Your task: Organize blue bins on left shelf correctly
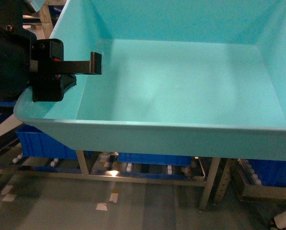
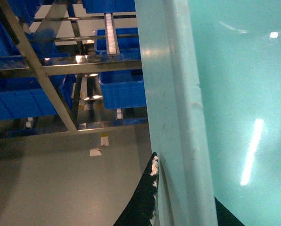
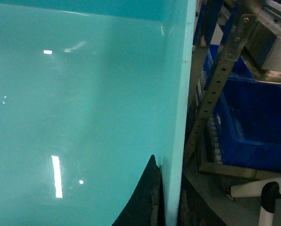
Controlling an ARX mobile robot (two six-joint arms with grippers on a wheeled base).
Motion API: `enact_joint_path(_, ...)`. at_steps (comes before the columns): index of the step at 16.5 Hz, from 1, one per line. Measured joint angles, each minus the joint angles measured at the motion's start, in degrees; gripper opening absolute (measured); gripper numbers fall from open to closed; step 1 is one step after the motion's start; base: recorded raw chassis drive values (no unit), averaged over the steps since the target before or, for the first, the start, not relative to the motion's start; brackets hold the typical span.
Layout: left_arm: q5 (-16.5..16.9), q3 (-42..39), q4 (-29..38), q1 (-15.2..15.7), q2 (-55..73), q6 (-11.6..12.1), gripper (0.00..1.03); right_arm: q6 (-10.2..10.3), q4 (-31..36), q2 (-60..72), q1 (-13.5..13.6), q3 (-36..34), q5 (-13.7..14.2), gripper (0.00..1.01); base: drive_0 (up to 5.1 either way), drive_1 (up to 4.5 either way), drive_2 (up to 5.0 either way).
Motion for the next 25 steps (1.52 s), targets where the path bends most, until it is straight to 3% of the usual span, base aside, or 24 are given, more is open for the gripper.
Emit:
enact_joint_path(10, 0.0, 0.0, 0.0, -0.1, -0.1, 0.0, 0.06, 0.0, 0.1, 0.0, 0.0, 0.0, 0.0, 0.02, 0.0, 4.23, -4.2)
enact_joint_path(15, 0.0, 0.0, 0.2, -0.1, 0.0, 0.0, 0.06, 0.0, 0.1, 0.0, 0.0, 0.0, 0.0, 0.02, 0.0, 0.0, 0.0)
enact_joint_path(20, 0.0, 0.0, 0.0, -0.2, 0.0, 0.0, 0.06, 0.0, 0.0, 0.0, -0.1, 0.0, 0.1, 0.02, -4.7, 3.68, 1.3)
enact_joint_path(25, 0.0, 0.0, 0.0, 0.0, 0.0, 0.1, 0.06, 0.0, 0.0, 0.0, 0.0, 0.0, 0.0, 0.02, 0.0, 0.0, 0.0)
